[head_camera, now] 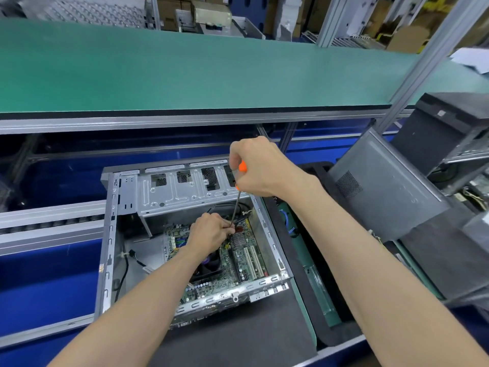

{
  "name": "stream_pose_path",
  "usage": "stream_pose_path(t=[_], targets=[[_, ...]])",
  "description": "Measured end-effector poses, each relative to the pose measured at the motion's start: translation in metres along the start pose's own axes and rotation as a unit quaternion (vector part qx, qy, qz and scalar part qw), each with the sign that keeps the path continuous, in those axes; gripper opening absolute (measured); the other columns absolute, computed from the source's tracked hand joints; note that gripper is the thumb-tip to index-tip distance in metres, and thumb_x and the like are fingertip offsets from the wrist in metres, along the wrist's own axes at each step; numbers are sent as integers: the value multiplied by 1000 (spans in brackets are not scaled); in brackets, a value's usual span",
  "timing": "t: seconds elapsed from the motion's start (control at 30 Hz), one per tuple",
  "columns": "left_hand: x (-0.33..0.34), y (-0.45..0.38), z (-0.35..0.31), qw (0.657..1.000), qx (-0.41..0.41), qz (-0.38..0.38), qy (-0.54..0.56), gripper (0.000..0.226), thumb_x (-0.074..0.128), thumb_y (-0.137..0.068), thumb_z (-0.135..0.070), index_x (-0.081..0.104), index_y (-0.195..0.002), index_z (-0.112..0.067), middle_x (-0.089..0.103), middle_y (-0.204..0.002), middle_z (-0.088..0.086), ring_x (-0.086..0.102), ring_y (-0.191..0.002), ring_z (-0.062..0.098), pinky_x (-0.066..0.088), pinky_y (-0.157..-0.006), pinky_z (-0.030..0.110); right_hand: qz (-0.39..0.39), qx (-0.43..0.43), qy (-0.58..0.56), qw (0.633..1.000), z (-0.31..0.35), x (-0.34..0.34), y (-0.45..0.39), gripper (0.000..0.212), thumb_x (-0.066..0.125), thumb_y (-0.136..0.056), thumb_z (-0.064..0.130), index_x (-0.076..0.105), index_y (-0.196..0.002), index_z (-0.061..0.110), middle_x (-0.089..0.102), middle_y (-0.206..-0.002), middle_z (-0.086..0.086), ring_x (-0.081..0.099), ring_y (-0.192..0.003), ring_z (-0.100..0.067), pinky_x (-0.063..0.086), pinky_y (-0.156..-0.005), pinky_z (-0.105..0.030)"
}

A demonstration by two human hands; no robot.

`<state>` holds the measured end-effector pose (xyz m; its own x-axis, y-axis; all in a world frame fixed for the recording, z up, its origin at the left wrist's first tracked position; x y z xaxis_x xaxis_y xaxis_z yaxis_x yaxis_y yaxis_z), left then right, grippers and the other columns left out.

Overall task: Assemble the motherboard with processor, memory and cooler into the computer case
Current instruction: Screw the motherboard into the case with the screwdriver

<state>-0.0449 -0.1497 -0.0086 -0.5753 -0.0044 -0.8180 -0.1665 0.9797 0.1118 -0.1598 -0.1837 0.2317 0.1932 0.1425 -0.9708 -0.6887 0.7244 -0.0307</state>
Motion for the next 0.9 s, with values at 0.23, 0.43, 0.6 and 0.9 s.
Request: stream_pose_path(t=[0.23, 0.43, 0.6, 0.9], targets=[[-1, -1, 0, 1000, -15, -4, -16, 17, 73, -85, -46, 80, -95, -35, 74, -98, -17, 65, -89, 17, 53, -76, 32, -88, 28, 102, 991, 7, 5, -2, 27, 54, -93, 25, 38, -74, 15, 32, -72, 0, 40, -71, -30, 30, -63, -38], [-3, -3, 0, 999, -24, 1, -35, 18, 74, -83, -49, 79, -94, -37, 75, -91, -10, 61, -78, 17, 47, -67, 29, -9, -15, 9, 1000, 5, -1, 0, 22, 59, -74, 11, 55, -95, 16, 55, -94, 1, 54, -85, -25, 45, -67, -35], [0, -2, 1, 999, -25, 2, -39, 17, 74, -83, -48, 79, -93, -36, 75, -94, -13, 67, -89, 19, 51, -74, 31, -76, 9, 79, 994, 15, 9, -5, 29, 56, -86, 14, 34, -69, 18, 37, -72, -1, 38, -61, -22, 26, -52, -31], [-1, -1, -2, 999, -36, 3, -41, 16, 73, -86, -45, 79, -95, -34, 75, -97, -11, 65, -88, 20, 50, -74, 33, -1, -14, 2, 1000, 15, -1, 0, 26, 57, -72, 11, 52, -97, 16, 54, -93, -2, 53, -83, -27, 48, -68, -39]])
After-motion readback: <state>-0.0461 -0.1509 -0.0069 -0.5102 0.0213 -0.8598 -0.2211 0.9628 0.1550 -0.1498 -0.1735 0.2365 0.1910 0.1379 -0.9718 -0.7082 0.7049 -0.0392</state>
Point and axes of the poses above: each hand's wrist, its own y-axis away from the middle knuckle, its own x-axis out of the palm, z = x × y, the point moved 2 cm from there along -y, towards the middle knuckle
